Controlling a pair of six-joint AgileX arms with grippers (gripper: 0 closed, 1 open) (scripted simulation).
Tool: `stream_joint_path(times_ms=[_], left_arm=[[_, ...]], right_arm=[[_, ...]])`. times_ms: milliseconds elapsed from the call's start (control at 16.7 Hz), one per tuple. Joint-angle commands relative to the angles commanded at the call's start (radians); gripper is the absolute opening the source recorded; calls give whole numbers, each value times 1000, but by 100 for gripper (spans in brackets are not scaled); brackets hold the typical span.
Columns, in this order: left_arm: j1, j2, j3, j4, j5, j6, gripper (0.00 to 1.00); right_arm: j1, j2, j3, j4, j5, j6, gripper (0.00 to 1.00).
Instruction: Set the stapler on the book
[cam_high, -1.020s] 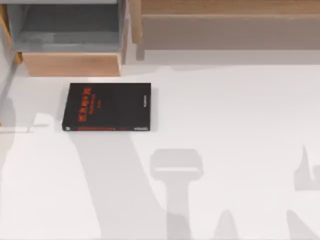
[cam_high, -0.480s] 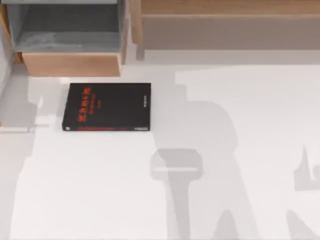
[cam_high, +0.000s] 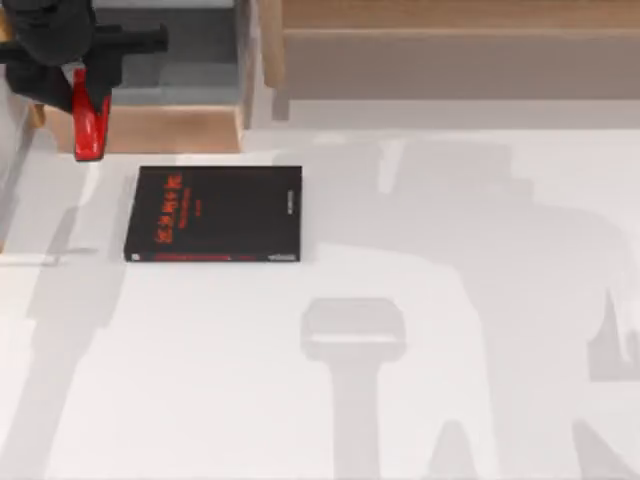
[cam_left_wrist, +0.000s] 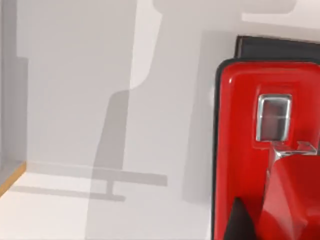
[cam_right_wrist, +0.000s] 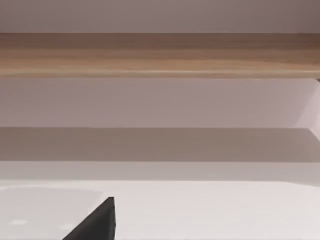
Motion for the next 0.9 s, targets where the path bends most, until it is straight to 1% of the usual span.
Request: stream_joint_path(times_ms=[240,420,540,900], left_arm=[[-136,57,-41,44,-1,-72,0],[-198,106,-43,94,-2,-105,0],[-212,121,-40,111,-2,-113,0],[-208,119,-43,113,-2,-112,0]], right_arm=[[0,0,0,0,0,0,100],[0,0,0,0,0,0,100],[0,0,0,0,0,0,100],[0,0,0,0,0,0,100]])
